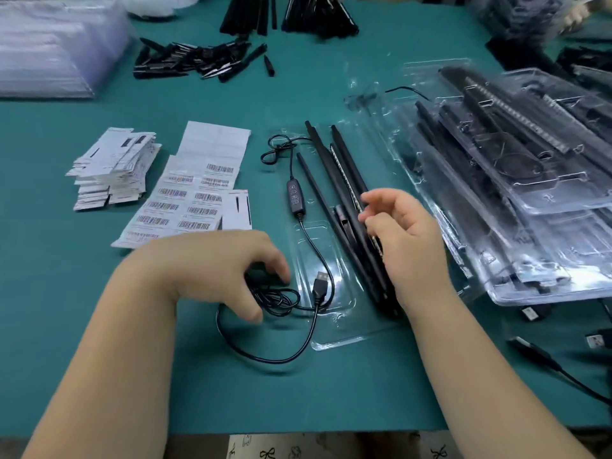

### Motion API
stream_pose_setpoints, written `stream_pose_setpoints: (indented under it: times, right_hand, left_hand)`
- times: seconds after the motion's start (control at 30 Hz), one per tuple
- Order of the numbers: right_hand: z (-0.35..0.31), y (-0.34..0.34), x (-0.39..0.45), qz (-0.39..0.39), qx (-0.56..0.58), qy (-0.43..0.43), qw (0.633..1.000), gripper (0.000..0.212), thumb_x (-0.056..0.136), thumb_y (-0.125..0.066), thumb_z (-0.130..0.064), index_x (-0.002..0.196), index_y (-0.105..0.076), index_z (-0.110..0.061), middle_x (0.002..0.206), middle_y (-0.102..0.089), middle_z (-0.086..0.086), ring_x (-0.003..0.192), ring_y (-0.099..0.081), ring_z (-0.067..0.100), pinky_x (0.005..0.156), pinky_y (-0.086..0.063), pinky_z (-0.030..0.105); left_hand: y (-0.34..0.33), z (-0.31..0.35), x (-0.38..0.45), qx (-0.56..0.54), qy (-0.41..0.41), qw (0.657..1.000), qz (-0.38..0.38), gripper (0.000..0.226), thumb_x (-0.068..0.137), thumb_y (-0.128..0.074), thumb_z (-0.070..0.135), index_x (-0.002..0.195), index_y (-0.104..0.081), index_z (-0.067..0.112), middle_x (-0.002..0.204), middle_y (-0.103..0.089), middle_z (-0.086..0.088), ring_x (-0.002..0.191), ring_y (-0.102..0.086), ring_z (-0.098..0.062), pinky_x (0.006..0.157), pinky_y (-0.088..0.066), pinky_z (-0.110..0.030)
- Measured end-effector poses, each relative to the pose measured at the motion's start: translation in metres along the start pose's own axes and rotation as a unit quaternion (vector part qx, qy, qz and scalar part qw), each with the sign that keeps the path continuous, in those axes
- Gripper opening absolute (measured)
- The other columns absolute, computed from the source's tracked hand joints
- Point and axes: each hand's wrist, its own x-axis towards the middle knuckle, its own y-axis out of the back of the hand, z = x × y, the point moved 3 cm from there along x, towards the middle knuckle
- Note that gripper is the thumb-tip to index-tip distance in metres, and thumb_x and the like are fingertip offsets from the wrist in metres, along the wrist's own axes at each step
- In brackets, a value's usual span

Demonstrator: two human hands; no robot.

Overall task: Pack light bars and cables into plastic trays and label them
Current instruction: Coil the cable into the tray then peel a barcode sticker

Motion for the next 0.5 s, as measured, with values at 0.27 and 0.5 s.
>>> stream_pose_setpoints:
  times: [0.27, 0.5]
  right_hand:
    - [-0.013, -0.014, -0.014, -0.149, -0.105, 0.163, 0.97, 0.021, 0.08, -0.062, -0.029, 0.098, -0.063, -0.041, 0.091, -0.065, -0.018, 0.089, -0.061, 0.002, 0.08, -0.044, 0.013]
    - [-0.007, -0.014, -0.01, -0.153, -0.024, 0.1, 0.983, 0.023, 0.087, -0.06, -0.024, 0.101, -0.06, -0.042, 0.079, -0.069, -0.014, 0.077, -0.065, -0.001, 0.07, -0.044, 0.006]
  left_hand:
    - [0.011, 0.009, 0.006, -0.179, -0.08, 0.966, 0.168, 0.034, 0.056, -0.074, 0.053, 0.088, -0.067, 0.042, 0.087, -0.068, 0.014, 0.077, -0.06, 0.0, 0.073, -0.045, -0.016]
    - [0.015, 0.015, 0.017, -0.411, -0.112, 0.839, 0.338, 0.048, 0.06, -0.084, 0.011, 0.1, -0.068, 0.032, 0.063, -0.06, 0.014, 0.052, -0.052, -0.004, 0.05, -0.042, -0.014]
